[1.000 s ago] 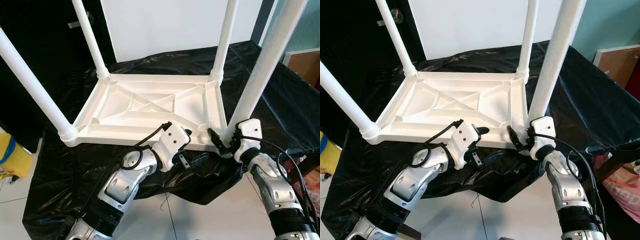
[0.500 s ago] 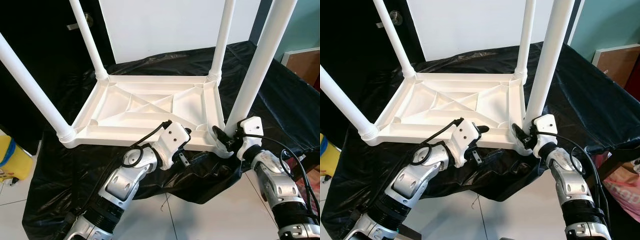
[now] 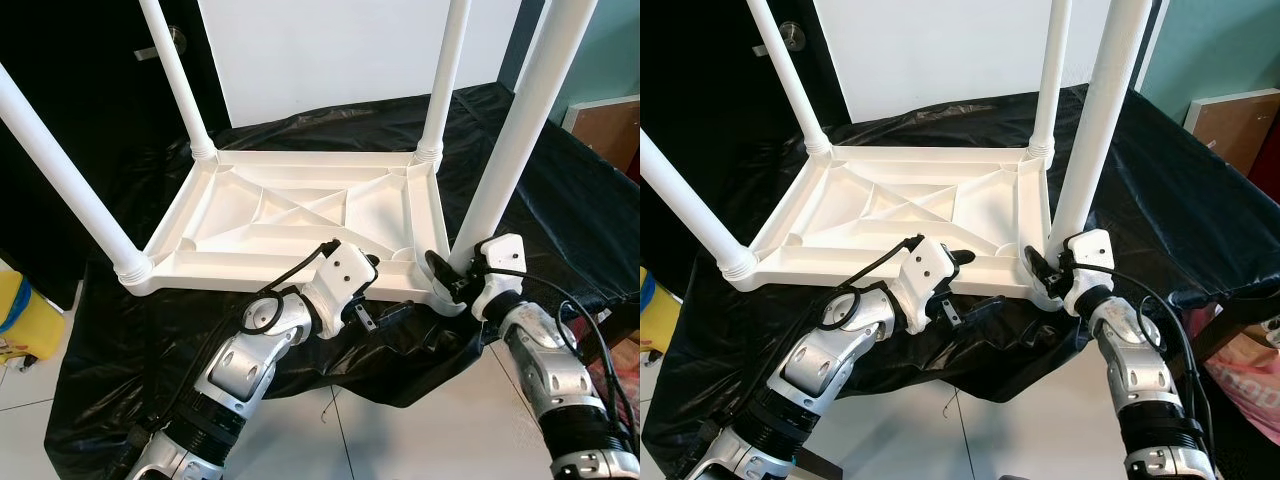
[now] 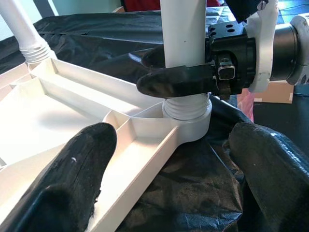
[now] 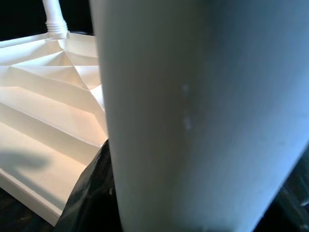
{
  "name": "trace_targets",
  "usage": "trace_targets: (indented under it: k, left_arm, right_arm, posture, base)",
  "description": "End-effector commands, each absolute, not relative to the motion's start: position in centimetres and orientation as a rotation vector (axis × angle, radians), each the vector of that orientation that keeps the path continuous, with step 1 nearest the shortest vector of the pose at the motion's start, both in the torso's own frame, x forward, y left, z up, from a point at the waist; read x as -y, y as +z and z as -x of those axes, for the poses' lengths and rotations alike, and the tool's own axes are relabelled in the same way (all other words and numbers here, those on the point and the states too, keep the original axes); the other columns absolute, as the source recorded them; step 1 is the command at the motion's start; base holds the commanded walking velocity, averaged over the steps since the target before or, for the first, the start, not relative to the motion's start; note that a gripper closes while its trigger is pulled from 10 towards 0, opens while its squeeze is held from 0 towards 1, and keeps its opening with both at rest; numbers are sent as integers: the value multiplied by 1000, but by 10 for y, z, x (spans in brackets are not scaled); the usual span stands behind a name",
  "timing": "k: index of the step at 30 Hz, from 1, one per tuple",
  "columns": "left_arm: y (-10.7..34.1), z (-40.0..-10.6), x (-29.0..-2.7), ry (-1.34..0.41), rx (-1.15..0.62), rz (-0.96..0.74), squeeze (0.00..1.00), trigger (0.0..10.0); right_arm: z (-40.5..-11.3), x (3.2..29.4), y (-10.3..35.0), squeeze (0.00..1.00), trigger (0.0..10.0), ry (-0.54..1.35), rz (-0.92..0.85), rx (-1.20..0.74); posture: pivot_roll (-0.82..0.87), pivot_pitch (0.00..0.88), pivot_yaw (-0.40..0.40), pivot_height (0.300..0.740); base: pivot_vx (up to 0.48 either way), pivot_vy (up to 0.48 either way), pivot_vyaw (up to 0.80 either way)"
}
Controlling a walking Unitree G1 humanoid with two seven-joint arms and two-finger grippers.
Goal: Building children table
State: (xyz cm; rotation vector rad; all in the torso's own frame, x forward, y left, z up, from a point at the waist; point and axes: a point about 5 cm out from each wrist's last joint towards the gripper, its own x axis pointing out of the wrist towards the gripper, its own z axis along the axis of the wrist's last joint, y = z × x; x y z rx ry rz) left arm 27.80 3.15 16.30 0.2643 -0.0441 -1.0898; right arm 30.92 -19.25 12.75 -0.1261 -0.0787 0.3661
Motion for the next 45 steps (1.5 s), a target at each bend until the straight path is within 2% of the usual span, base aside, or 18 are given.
trace_targets:
  k: [1,8,9,16,20,22,28,37,38,45]
  left_arm:
    - [160,-277,-35,-1108,28,-273,0,10000]
    - [155,-276,-37,-1090,16,-271,0,10000]
    - [153,-275,-36,-1096,15,-276,0,10000]
    - [152,-275,-35,-1099,15,-280,0,10000]
    - [146,-275,-37,-1089,0,-289,0,10000]
    - [146,-275,-37,-1084,0,-289,0,10000]
    - [146,-274,-37,-1082,7,-296,0,10000]
    - [146,-274,-37,-1066,21,-307,0,10000]
    - [146,-276,-37,-1063,24,-311,0,10000]
    - [148,-280,-39,-1048,29,-323,0,10000]
  right_arm:
    - [-306,187,112,0,10000,356,95,9]
    - [-304,189,118,0,10000,194,85,41]
    - [-301,183,114,0,10000,123,80,36]
    - [-298,177,109,0,10000,75,64,14]
    - [-292,166,94,0,10000,-144,29,-60]
    - [-291,163,91,0,10000,-180,18,-70]
    - [-289,141,93,0,10000,-153,5,-52]
    - [-290,146,102,16,10000,-193,18,-19]
    - [-291,145,105,1000,10000,-184,14,-3]
    - [-294,149,119,1000,10000,-19,7,83]
  posture:
    - [-198,61,29,740]
    - [-204,61,23,740]
    - [-210,60,26,740]
    - [-209,57,31,740]
    - [-198,47,22,740]
    - [-196,45,24,740]
    - [-193,41,24,740]
    - [-197,38,20,740]
    - [-198,37,21,740]
    - [-198,34,20,740]
  base:
    - [0,0,0]
    - [0,0,0]
    - [0,0,0]
    - [0,0,0]
    - [0,0,0]
    - [0,0,0]
    - [0,0,0]
    - [0,0,0]
    - [0,0,0]
    - [0,0,0]
